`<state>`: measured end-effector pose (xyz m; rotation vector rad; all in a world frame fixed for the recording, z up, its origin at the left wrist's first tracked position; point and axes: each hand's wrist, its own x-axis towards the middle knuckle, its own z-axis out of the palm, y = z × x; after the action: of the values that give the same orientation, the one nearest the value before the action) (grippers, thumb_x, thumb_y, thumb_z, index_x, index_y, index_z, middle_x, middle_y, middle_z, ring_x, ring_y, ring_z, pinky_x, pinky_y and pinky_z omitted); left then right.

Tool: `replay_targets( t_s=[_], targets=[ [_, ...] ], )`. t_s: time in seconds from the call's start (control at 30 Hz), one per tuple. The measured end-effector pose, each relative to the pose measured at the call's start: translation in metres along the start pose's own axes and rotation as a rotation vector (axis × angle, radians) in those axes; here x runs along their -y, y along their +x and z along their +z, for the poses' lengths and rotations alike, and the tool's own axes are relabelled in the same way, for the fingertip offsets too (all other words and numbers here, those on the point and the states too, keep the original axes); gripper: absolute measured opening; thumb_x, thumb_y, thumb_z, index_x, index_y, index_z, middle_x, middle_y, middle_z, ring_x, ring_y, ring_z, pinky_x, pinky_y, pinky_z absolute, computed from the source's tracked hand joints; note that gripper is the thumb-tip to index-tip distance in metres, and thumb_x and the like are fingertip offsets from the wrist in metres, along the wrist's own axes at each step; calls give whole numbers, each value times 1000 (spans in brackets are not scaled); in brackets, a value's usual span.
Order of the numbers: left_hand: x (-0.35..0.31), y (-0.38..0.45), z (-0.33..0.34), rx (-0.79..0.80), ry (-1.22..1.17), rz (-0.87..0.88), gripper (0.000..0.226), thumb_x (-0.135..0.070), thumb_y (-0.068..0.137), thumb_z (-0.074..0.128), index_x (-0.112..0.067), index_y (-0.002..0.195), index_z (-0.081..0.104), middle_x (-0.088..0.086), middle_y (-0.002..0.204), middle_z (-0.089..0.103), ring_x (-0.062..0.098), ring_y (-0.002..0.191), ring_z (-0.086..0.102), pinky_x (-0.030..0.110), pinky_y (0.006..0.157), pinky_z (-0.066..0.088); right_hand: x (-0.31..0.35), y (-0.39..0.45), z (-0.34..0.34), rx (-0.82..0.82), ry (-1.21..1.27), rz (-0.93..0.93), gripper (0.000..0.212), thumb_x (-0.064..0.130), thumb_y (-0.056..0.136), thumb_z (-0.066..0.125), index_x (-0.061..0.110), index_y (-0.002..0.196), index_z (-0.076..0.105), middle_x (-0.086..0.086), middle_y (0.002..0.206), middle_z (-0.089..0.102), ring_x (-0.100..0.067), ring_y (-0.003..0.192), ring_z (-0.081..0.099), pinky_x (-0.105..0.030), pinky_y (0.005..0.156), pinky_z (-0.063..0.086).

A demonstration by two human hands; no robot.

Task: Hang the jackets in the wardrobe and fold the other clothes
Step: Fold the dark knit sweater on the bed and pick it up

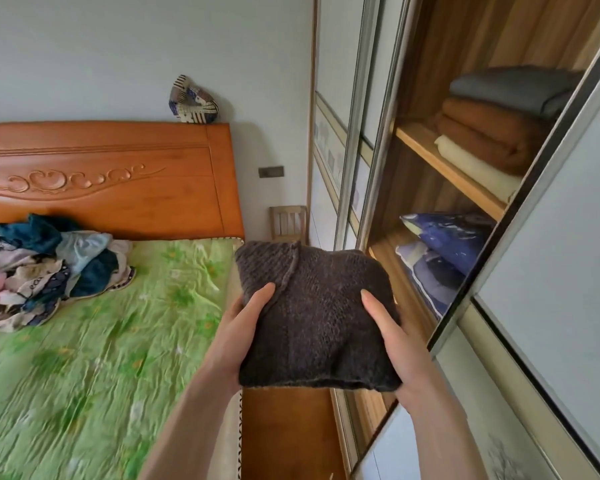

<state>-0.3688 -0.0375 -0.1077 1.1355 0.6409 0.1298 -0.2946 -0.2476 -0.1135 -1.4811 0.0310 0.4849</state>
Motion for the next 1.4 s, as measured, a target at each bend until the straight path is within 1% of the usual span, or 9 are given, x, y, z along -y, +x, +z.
replay_targets(
  t_s=[0.2,0.4,0.53,0.63,0.9,1.1,1.17,1.3,1.4],
  targets=[
    [-50,72,29,70,57,26,62,-56,82,79,-22,132,64,12,118,77,34,102,77,55,95,60,41,63,0,-50,29,-70,93,86,61,74,50,143,46,19,129,60,-17,119,60,-54,111,49],
    [-84,133,47,152,99,25,78,-65,71,86,-22,133,66,12,120,76,36,107,75,58,101,56,76,96,6,-134,70,-132,84,72,68,79,50,143,49,15,138,59,-16,119,61,-45,105,53],
    [-102,178,69,263,142,-10,58,-55,85,76,-16,128,69,15,116,77,36,104,76,57,103,55,88,119,9,-259,95,-163,86,65,71,82,39,147,50,11,139,62,-18,122,63,-48,108,52],
    [-114,212,87,363,184,-63,59,-56,84,74,-17,128,67,15,115,77,37,104,76,58,102,55,93,136,10,-370,82,-161,98,74,64,84,42,149,47,12,142,60,-20,126,61,-52,112,49],
    [-160,307,123,661,306,-179,55,-56,82,77,-24,126,68,14,110,79,36,100,77,55,99,57,112,180,36,-603,174,-100,91,81,61,82,51,141,54,16,135,65,-16,122,65,-49,111,49],
    [-180,354,136,828,378,-276,91,-79,52,89,-38,131,68,8,127,74,37,114,72,58,105,52,124,194,70,-848,328,-61,89,65,69,78,36,149,49,13,120,65,-16,108,65,-42,97,55],
    [-184,355,138,905,385,-258,83,-76,57,89,-36,128,70,5,123,76,32,114,73,56,106,52,128,188,76,-897,365,-58,96,65,67,79,35,152,45,10,121,64,-18,107,65,-41,91,56],
    [-197,345,149,1006,442,-185,57,-57,67,81,-31,117,73,1,104,81,26,99,78,46,92,58,135,164,83,-928,442,-95,101,64,58,86,33,148,51,5,128,69,-22,113,69,-47,103,54],
    [-212,333,161,1050,455,-188,63,-53,67,77,-21,121,72,8,106,80,30,98,78,44,89,58,141,147,86,-920,475,-120,102,64,56,94,30,145,56,3,126,74,-23,112,73,-45,101,56]
  ],
)
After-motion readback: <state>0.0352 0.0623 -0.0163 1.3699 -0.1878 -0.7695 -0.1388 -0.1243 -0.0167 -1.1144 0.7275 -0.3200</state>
